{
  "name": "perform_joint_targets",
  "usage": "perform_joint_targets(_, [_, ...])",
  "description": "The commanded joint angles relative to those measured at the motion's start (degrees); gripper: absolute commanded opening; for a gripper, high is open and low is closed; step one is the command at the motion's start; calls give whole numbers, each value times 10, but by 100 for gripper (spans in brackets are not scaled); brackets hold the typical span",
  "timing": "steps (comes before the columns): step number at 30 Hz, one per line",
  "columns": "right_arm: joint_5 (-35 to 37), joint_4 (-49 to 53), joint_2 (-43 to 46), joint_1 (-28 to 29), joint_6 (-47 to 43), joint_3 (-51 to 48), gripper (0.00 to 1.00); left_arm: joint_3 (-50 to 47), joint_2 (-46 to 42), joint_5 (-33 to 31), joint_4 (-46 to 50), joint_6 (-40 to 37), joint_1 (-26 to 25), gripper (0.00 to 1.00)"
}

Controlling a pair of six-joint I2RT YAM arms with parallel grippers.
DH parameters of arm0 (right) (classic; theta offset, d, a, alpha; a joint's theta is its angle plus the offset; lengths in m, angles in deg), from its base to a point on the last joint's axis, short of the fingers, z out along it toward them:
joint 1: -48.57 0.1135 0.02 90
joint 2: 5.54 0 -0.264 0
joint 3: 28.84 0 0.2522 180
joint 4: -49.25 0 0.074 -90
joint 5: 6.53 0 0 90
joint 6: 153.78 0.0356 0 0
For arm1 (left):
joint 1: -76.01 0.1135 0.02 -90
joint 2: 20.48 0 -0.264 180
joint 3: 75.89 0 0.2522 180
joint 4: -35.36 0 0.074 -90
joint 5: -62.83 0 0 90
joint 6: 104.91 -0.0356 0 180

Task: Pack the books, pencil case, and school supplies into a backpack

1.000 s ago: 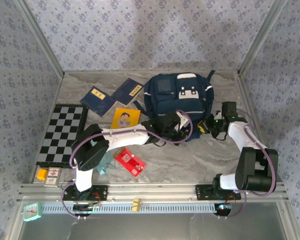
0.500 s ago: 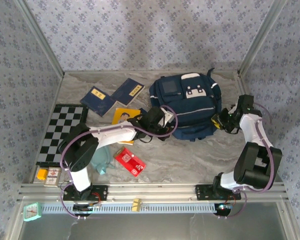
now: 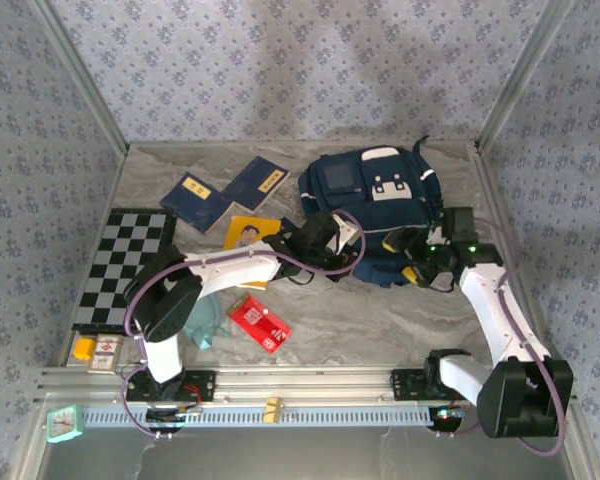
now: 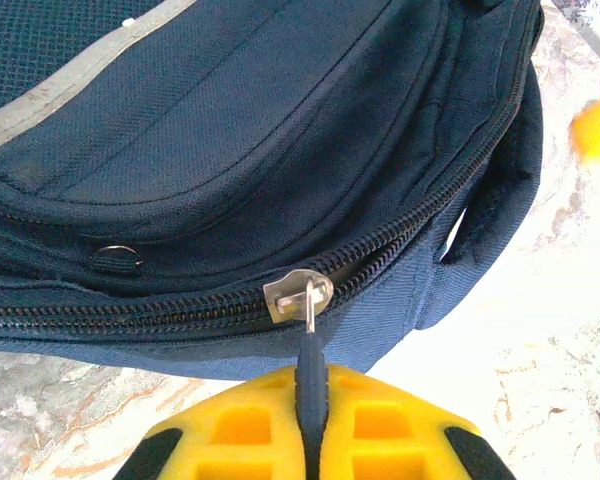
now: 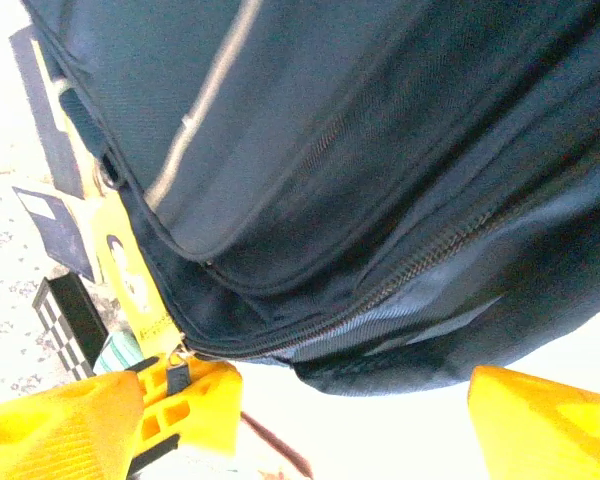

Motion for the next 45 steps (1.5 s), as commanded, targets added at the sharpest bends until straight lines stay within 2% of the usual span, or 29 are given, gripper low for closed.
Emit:
perform_joint_targets(1, [52, -71, -10, 55, 155, -21, 84, 26, 4, 13, -24, -14, -4, 0])
perform_joint_targets(5, [111, -149, -18, 111, 271, -53, 79, 30, 8, 11, -23, -17, -6, 0])
perform_joint_targets(13, [182, -181, -74, 138, 339, -41, 70, 33, 16, 12, -23, -23, -7, 0])
perform_joint_targets(17, [191, -184, -101, 137, 339, -41, 56, 37, 19, 13, -23, -27, -6, 0])
perform_joint_targets(25, [209, -165, -86, 116, 320, -73, 11, 46, 18, 12, -7, -38, -2, 0])
perform_joint_targets(28, [204, -151, -72, 109, 308, -79, 2, 43, 14, 10, 2, -46, 3, 0])
perform_joint_targets(37, [169, -114, 15, 36, 277, -103, 0, 6, -2, 1, 9, -56, 65, 0])
perform_joint_targets(45, [134, -69, 74, -28, 243, -106, 0, 43, 56, 6, 24, -52, 135, 0])
